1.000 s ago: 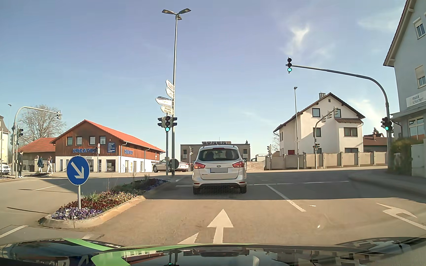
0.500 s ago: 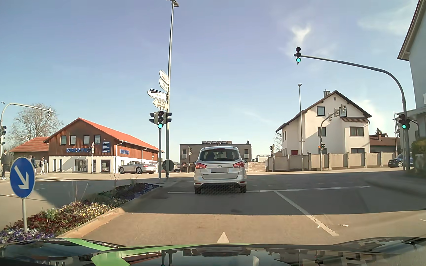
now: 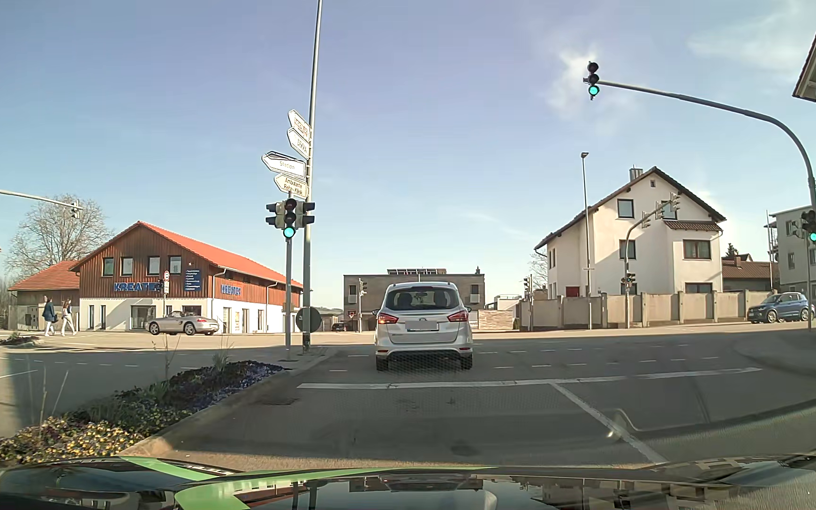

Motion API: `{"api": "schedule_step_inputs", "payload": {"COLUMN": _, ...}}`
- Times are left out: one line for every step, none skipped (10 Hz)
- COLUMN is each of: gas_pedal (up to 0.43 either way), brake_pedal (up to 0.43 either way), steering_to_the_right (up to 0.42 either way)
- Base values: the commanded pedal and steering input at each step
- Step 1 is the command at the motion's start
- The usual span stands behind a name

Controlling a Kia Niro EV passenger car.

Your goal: Follow the waypoints while adhering to traffic rules and regulations

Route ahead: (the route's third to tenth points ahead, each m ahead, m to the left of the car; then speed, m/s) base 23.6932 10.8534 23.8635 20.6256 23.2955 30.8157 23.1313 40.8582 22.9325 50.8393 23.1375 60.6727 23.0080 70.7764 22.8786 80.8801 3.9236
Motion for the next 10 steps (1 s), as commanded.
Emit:
{"api": "schedule_step_inputs", "payload": {"gas_pedal": 0.02, "brake_pedal": 0.0, "steering_to_the_right": -0.004}}
{"api": "schedule_step_inputs", "payload": {"gas_pedal": 0.059, "brake_pedal": 0.0, "steering_to_the_right": -0.004}}
{"api": "schedule_step_inputs", "payload": {"gas_pedal": 0.059, "brake_pedal": 0.0, "steering_to_the_right": -0.004}}
{"api": "schedule_step_inputs", "payload": {"gas_pedal": 0.059, "brake_pedal": 0.0, "steering_to_the_right": -0.004}}
{"api": "schedule_step_inputs", "payload": {"gas_pedal": 0.15, "brake_pedal": 0.0, "steering_to_the_right": -0.004}}
{"api": "schedule_step_inputs", "payload": {"gas_pedal": 0.189, "brake_pedal": 0.0, "steering_to_the_right": -0.003}}
{"api": "schedule_step_inputs", "payload": {"gas_pedal": 0.189, "brake_pedal": 0.0, "steering_to_the_right": -0.001}}
{"api": "schedule_step_inputs", "payload": {"gas_pedal": 0.177, "brake_pedal": 0.0, "steering_to_the_right": 0.002}}
{"api": "schedule_step_inputs", "payload": {"gas_pedal": 0.177, "brake_pedal": 0.0, "steering_to_the_right": 0.004}}
{"api": "schedule_step_inputs", "payload": {"gas_pedal": 0.177, "brake_pedal": 0.0, "steering_to_the_right": 0.004}}
